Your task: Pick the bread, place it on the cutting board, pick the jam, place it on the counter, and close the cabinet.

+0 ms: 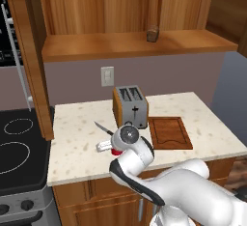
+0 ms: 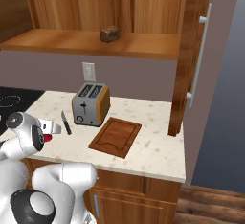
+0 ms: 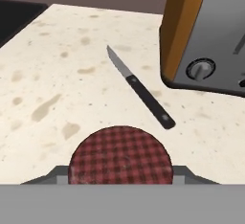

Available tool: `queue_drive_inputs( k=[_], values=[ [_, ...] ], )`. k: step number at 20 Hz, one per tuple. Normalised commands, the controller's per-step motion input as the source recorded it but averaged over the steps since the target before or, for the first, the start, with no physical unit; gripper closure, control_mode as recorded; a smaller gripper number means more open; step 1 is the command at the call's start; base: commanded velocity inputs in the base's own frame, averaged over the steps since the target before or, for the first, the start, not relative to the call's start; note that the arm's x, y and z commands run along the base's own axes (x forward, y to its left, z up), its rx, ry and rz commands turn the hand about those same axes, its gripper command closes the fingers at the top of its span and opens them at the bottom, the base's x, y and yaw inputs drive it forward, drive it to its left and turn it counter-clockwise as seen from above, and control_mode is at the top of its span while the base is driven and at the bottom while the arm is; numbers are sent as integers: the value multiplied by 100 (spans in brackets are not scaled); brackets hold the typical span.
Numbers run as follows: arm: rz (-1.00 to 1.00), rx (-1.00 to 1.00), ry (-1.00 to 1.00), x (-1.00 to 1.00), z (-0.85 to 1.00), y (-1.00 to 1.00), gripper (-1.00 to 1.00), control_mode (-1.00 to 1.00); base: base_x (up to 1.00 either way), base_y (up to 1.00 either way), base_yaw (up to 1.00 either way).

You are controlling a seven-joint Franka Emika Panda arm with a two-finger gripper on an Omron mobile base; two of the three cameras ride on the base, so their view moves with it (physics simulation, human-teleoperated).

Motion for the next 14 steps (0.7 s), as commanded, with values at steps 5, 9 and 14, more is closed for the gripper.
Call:
queue_drive_inputs(
  k=[5, 9, 14],
  values=[
    [2, 0, 0, 0, -6, 0, 100, -100, 0, 0, 0],
    [2, 0, 0, 0, -16, 0, 100, -100, 0, 0, 0],
    [1, 0, 0, 0, -24, 0, 100, -100, 0, 0, 0]
  ],
)
